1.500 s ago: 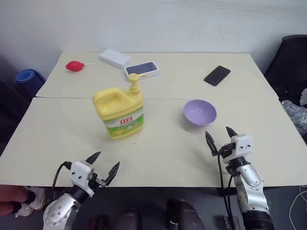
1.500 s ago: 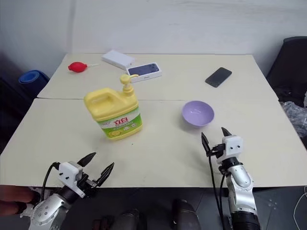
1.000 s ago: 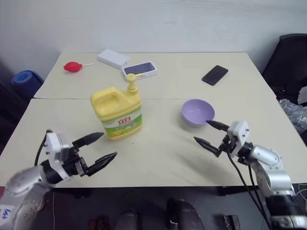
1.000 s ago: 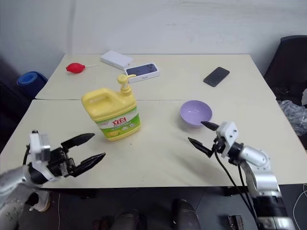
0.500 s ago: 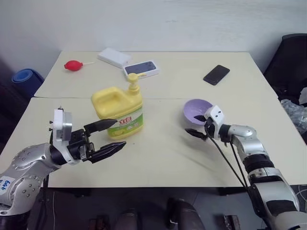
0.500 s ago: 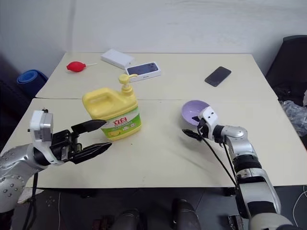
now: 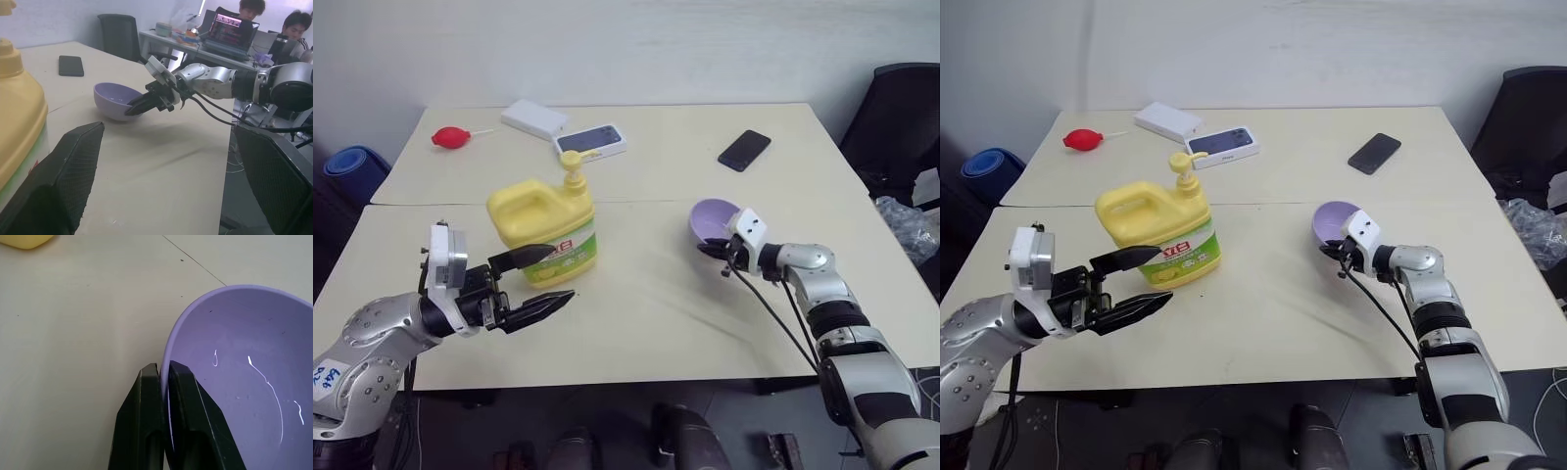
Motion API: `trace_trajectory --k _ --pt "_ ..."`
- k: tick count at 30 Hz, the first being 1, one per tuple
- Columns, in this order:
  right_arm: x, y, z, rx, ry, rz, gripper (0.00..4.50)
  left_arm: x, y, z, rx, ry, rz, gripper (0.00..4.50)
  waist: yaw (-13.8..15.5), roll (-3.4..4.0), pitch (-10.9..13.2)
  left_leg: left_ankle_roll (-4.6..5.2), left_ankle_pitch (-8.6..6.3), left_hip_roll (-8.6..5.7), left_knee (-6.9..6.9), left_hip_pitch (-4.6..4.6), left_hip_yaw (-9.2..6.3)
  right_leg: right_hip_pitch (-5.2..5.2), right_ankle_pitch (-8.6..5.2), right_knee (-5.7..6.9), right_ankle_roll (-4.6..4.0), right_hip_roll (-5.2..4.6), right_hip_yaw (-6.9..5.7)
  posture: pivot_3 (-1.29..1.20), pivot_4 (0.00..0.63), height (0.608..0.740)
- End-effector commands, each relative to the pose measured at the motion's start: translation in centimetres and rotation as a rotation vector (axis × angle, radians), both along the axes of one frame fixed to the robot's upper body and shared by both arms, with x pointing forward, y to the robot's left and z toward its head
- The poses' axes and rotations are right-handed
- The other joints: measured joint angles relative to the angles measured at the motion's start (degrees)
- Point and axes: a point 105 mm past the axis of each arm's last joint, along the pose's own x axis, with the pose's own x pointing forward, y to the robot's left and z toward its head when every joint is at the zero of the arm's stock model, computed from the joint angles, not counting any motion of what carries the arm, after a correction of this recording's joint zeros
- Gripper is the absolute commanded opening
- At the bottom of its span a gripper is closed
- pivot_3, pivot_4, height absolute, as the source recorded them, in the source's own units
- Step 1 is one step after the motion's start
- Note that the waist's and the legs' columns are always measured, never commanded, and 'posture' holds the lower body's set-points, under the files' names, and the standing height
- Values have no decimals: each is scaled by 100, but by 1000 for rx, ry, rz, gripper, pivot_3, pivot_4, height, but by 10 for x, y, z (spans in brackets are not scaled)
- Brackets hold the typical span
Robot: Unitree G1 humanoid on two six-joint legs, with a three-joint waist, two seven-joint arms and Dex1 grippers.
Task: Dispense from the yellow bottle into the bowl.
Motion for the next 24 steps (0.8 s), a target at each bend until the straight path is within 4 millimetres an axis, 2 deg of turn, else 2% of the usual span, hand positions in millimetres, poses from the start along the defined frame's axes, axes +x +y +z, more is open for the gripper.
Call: trace_trajectory --k 1,3,5,6,7,9,13,16,21,22,24 --pt "-11 18 24 37 -52 167 24 -9 1 27 -48 -49 -40 4500 -3 0 0 0 0 0 0 0 0 0 0 0 0 -2 1 0 150 740" --pt "-24 35 43 9 -84 312 24 -10 6 47 -70 -67 -56 4500 4 3 6 0 0 3 0 0 -1 0 0 -1 0 -7 3 0 150 740" --pt "-31 46 59 -29 -110 381 24 -9 9 61 -68 -87 -59 4500 5 5 11 -1 1 5 2 -3 -6 -2 0 1 0 -9 2 0 150 740" --pt "-36 56 69 -78 -129 438 24 -3 12 74 -74 -118 -45 4500 7 6 11 -2 1 3 2 -1 -6 -1 0 2 0 -10 1 0 150 740" --pt "-42 67 79 -138 -141 504 5 7 17 90 -86 -160 -4 4312 11 11 17 -2 1 1 1 0 -7 -1 0 2 0 -12 2 0 150 740" --pt "-54 84 92 -247 -172 618 0 22 25 108 -59 -211 35 3895 30 12 25 -4 2 -10 10 -8 -17 -2 0 9 0 1 -10 0 150 740" --pt "-50 101 105 -359 -207 644 0 49 28 118 23 -267 62 2684 18 13 24 -6 4 -16 -1 -1 -14 0 0 8 0 17 -19 0 150 740" --pt "-41 109 118 -421 -242 633 0 65 22 125 62 -298 53 1772 27 11 25 -7 4 -23 0 -16 -17 -4 0 0 0 22 -41 0 150 740" --pt "-33 120 131 -491 -275 638 0 90 8 125 86 -305 45 246 6 9 27 -6 4 -26 5 -26 -8 -15 1 1 1 29 -59 0 150 740" --pt "-31 121 133 -505 -284 637 0 94 5 124 88 -307 48 33 5 9 27 -6 4 -27 5 -26 -4 -15 1 2 1 30 -59 0 150 740" --pt "-29 121 135 -527 -288 642 0 101 -4 122 91 -307 43 33 4 9 27 -7 4 -26 6 -24 -3 -15 1 5 1 30 -58 0 150 740"
